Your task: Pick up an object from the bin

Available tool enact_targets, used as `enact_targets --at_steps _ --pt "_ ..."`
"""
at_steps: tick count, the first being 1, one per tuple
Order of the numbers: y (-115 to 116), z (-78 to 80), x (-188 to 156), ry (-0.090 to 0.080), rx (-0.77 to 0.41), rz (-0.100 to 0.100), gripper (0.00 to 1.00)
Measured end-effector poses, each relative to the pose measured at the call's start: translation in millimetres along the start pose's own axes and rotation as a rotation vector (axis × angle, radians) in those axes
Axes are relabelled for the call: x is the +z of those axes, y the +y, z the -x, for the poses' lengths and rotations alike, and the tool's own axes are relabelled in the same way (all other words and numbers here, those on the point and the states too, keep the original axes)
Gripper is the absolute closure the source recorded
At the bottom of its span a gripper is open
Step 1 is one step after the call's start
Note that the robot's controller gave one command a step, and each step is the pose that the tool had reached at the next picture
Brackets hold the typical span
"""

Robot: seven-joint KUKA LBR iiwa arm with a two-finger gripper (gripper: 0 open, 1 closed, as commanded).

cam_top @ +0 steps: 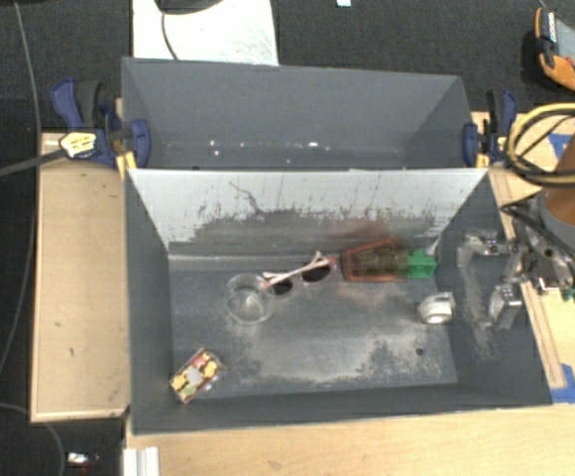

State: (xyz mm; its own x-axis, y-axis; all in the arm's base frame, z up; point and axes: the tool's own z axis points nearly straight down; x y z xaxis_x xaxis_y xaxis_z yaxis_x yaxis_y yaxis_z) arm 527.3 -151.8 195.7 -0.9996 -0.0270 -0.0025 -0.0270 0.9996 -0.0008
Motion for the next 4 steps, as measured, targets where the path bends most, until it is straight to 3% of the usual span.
enact_targets --at_steps 1,2,3,4 --pt "0.0 0.0 0.0 0.0 0.0 0.0 0.0" --pt "24.4 -18.0 67.4 -0.001 0.137 0.001 0.0" --pt "28.2 -14.9 49.1 -0.006 0.13 -0.001 0.0" --pt "24.1 -21.1 -54.3 0.001 0.142 0.002 0.0"
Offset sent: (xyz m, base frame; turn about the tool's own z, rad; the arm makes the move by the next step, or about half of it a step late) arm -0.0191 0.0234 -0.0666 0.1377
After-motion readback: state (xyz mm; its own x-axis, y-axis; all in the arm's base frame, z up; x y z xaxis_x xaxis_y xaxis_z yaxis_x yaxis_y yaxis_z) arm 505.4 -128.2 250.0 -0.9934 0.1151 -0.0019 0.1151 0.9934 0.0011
